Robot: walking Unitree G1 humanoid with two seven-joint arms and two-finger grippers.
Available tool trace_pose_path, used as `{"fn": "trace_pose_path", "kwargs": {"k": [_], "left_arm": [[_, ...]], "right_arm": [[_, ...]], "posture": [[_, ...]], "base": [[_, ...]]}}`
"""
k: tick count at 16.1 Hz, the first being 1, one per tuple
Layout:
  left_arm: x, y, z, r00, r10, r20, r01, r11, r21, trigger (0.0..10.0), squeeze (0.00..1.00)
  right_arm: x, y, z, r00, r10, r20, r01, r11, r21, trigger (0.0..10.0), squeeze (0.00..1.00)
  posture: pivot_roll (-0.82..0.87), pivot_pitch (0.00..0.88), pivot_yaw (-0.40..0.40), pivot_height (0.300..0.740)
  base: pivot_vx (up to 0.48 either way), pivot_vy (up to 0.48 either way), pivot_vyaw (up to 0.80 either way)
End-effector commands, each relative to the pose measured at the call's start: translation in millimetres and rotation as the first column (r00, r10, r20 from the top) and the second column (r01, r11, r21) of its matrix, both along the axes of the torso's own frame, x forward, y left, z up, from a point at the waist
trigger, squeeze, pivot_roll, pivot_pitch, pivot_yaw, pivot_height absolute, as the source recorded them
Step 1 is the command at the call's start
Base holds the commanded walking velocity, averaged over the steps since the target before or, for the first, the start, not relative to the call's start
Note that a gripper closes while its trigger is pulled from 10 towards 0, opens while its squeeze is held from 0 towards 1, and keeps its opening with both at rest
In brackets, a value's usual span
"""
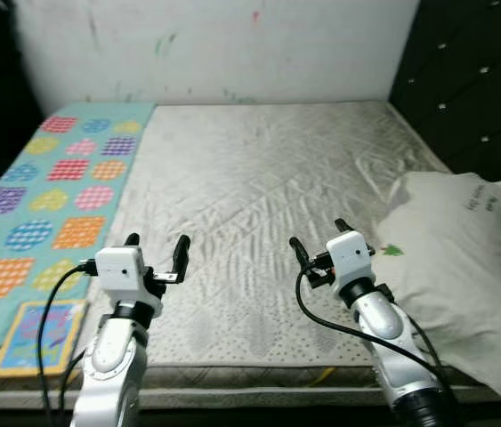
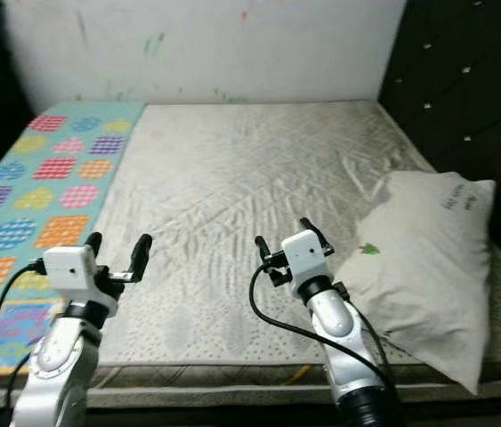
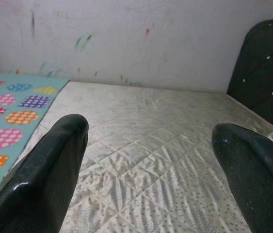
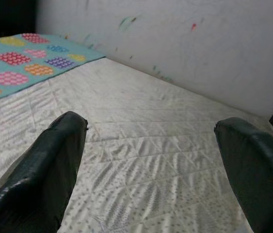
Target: Clean up the room
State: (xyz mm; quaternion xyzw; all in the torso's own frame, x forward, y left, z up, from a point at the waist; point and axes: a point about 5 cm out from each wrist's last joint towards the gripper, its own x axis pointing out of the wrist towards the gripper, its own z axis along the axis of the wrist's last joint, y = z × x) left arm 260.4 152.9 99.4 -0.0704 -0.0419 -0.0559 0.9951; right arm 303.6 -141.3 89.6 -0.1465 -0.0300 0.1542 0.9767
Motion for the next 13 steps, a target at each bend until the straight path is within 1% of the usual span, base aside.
{"fn": "trace_pose_path", "kwargs": {"k": [1,3,4,5,6,8,9,11,13], "left_arm": [[3.6,0.1,1,1.000,-0.003,0.007,0.003,1.000,0.021,10.0,0.00],[10.6,1.9,1,1.000,0.009,0.011,-0.009,0.999,0.036,10.0,0.00],[12.8,1.8,1,1.000,0.008,0.009,-0.008,0.999,0.036,10.0,0.00],[14.0,0.4,0,1.000,0.004,0.006,-0.004,0.999,0.037,10.0,0.00],[16.2,-2.5,-3,1.000,-0.007,-0.005,0.007,0.999,0.041,10.0,0.00],[19.3,-7.4,-6,0.999,-0.036,-0.022,0.037,0.998,0.047,10.0,0.00],[23.1,-12.1,-6,0.998,-0.062,-0.026,0.064,0.997,0.050,10.0,0.00],[27.4,-17.8,-6,0.996,-0.088,-0.025,0.089,0.995,0.047,10.0,0.00],[29.4,-21.4,-5,0.995,-0.102,-0.022,0.103,0.994,0.047,10.0,0.00]], "right_arm": [[2.1,-2.8,5,1.000,-0.005,0.022,0.005,1.000,-0.020,10.0,0.00],[2.4,-3.5,8,1.000,-0.004,0.029,0.004,1.000,-0.025,10.0,0.00],[1.2,-4.1,7,0.999,-0.010,0.031,0.010,1.000,-0.026,10.0,0.00],[-0.1,-6.1,5,0.999,-0.028,0.033,0.029,0.999,-0.026,10.0,0.00],[-2.4,-11.0,5,0.996,-0.075,0.044,0.076,0.997,-0.009,10.0,0.00],[-5.5,-16.8,5,0.991,-0.123,0.052,0.123,0.992,0.002,10.0,0.00],[-7.1,-21.5,5,0.987,-0.152,0.057,0.152,0.988,0.008,10.0,0.00],[-9.3,-26.5,6,0.983,-0.171,0.066,0.171,0.985,0.004,10.0,0.00],[-10.2,-29.1,7,0.981,-0.181,0.068,0.182,0.983,0.000,10.0,0.00]], "posture": [[-0.17,0.000,0.022,0.740],[-0.18,0.000,0.032,0.740],[-0.20,0.000,0.056,0.740],[-0.21,0.000,0.074,0.740],[-0.24,0.000,0.120,0.740],[-0.27,0.000,0.149,0.740],[-0.29,0.000,0.167,0.740],[-0.32,0.000,0.181,0.740],[-0.32,0.000,0.178,0.740]], "base": [[0.000,0.000,0.00],[0.000,0.000,0.00],[0.000,0.000,0.00],[0.000,0.000,0.00],[0.000,0.000,0.00],[0.000,0.000,0.00],[0.000,0.000,0.00],[0.000,0.000,0.00],[0.000,0.000,0.00]]}}
